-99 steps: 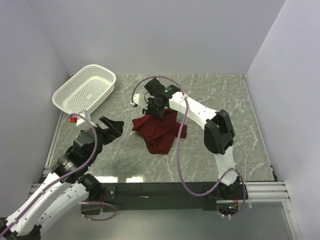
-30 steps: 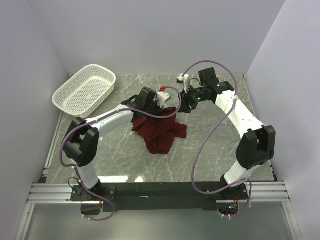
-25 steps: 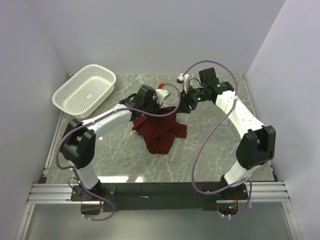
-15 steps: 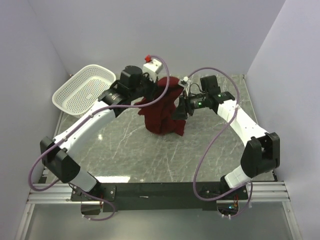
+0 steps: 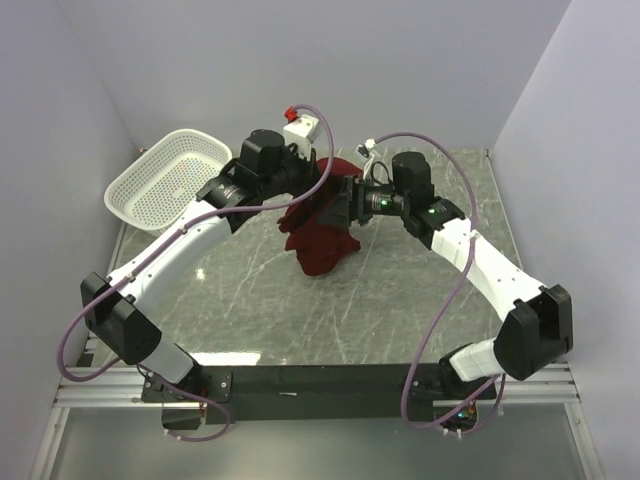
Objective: Fold and stack the t-shirts
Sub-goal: Flatten the tshirt out
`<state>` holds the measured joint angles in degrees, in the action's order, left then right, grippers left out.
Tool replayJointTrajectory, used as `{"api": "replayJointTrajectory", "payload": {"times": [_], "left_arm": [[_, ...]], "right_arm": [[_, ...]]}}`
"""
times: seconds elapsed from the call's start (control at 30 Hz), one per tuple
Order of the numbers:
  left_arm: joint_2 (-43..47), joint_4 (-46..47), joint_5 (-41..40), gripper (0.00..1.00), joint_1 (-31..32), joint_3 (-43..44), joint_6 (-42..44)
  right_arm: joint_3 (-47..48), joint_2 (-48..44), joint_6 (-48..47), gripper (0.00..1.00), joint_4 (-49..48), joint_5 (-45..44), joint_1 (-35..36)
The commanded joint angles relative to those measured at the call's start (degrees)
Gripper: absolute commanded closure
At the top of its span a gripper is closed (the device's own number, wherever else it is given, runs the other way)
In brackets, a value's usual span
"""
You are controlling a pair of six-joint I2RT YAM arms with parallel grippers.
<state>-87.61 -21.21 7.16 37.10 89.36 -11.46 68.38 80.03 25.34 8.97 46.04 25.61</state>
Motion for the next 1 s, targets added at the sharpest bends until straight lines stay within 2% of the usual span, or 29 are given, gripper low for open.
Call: {"api": "replayJointTrajectory", "payload": {"times": [0.0, 0.1, 0.13, 0.17, 0.23, 0.33, 0.37, 0.43, 0.5, 0.57, 0.6, 0.63, 0.73, 0.87, 0.9, 0.93, 0.97], "left_arm": [[1.6, 4.9, 3.0, 0.99, 0.2, 0.2, -3.5], [1.9, 5.0, 2.2, 0.99, 0.2, -0.5, -3.7], [1.9, 4.3, 1.9, 0.99, 0.2, -0.7, -3.5], [2.1, 3.8, 1.2, 0.99, 0.1, -0.7, -2.9], [2.6, 2.8, -0.1, 0.99, -0.4, -0.9, -1.9], [5.6, 1.3, 1.1, 0.97, -1.9, -2.4, 0.4], [7.9, 1.2, 2.1, 0.93, -2.4, -3.1, 1.4], [10.5, 1.3, 7.2, 0.82, -3.8, -5.6, 2.3], [14.3, 0.9, 10.0, 0.80, -4.5, -7.8, 3.1], [17.6, 0.2, 10.9, 0.84, -4.8, -8.8, 3.1], [18.4, -0.7, 10.7, 0.87, -4.8, -9.6, 3.0], [19.4, -1.3, 10.3, 0.98, -4.8, -9.7, 2.9], [23.4, -2.3, 9.5, 0.99, -4.9, -10.8, 2.4], [27.1, 2.3, 12.9, 0.99, -4.9, -14.2, -1.2], [27.3, 4.4, 14.0, 0.95, -4.9, -16.7, -2.8], [27.4, 11.0, 15.9, 0.76, -4.9, -18.2, -7.0], [27.0, 14.5, 20.7, 0.68, -4.7, -21.4, -9.2]], "right_arm": [[2.2, 2.5, 4.5, 0.34, -3.3, -5.7, 0.3], [3.1, 2.7, 3.4, 0.63, -2.3, -5.5, 0.3], [3.3, 2.3, 2.7, 0.87, -1.8, -5.6, 0.1], [3.6, 1.8, 0.6, 1.00, 0.0, -5.5, -0.3], [4.9, -0.2, -3.3, 1.00, 3.2, -5.0, -2.2], [8.1, -4.0, -18.5, 1.00, 12.9, 2.1, -6.2], [8.9, -5.0, -28.0, 1.00, 18.6, 3.3, -8.8], [11.7, -8.4, -34.7, 1.00, 23.0, 1.4, -11.0], [15.4, -11.3, -41.8, 1.00, 28.1, -0.7, -13.6], [19.4, -13.0, -46.2, 1.00, 31.1, -4.5, -15.8], [20.8, -14.5, -47.4, 1.00, 31.7, -9.5, -16.3], [22.2, -15.2, -49.7, 1.00, 32.3, -12.4, -16.6], [27.9, -16.7, -52.1, 1.00, 31.4, -22.7, -18.0], [38.7, -13.9, -52.9, 1.00, 32.5, -25.1, -19.5], [40.8, -13.1, -52.7, 1.00, 33.1, -24.7, -19.5], [42.9, -12.1, -51.7, 1.00, 34.5, -23.5, -19.5], [47.2, -10.3, -51.3, 1.00, 35.5, -21.0, -19.5]]}}
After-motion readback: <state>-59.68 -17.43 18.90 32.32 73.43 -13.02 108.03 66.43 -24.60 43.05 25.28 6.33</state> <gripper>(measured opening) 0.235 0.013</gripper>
